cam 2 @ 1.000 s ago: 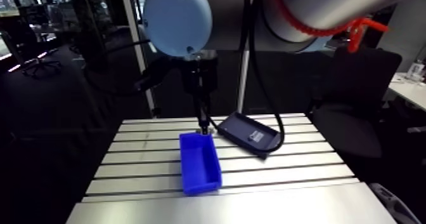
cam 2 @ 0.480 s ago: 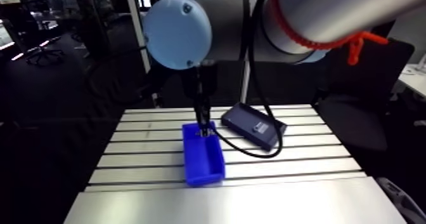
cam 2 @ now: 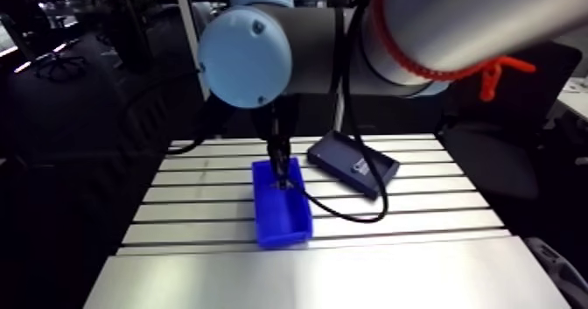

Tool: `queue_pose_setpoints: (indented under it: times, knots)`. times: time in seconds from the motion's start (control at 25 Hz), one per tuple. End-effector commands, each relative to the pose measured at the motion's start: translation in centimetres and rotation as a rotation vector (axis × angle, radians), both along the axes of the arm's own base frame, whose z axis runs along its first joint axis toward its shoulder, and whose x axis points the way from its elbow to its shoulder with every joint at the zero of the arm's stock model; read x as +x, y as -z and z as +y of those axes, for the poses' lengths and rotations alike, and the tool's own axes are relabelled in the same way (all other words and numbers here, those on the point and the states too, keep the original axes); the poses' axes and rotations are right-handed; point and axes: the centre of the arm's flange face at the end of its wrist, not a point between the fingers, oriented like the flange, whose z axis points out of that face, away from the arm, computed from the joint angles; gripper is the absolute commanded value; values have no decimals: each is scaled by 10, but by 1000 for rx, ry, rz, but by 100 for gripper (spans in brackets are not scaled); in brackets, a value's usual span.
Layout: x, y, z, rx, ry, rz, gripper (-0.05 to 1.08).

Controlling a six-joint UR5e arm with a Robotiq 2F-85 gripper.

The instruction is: Pick up the M10 bolt from the tray and put it into the blue bin.

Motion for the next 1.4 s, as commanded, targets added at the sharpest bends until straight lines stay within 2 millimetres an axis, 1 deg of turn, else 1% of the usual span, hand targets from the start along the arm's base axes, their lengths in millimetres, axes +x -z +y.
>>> queue_pose_setpoints:
  times: [0.04, 0.28, 0.48, 0.64, 1.0, 1.12, 1.16, 1.2, 1.24, 1.28, 1.4]
  knots:
    - [1, 18, 1, -3, 7, 0, 102]
    - [2, 36, 2, -4, 14, -21, 102]
    - [1, 44, -1, -12, 26, -20, 102]
    - [0, 55, -2, -10, 34, -24, 102]
    - [0, 61, -1, -8, 38, -33, 101]
    - [0, 61, -2, -9, 44, -33, 95]
    - [0, 62, -2, -6, 52, -34, 91]
    - [0, 62, -2, -6, 52, -34, 75]
    - [-1, 60, -2, -6, 55, -29, 33]
    - [-1, 60, -2, -4, 68, -29, 0]
    - [-1, 59, -2, 1, 74, -27, 1]
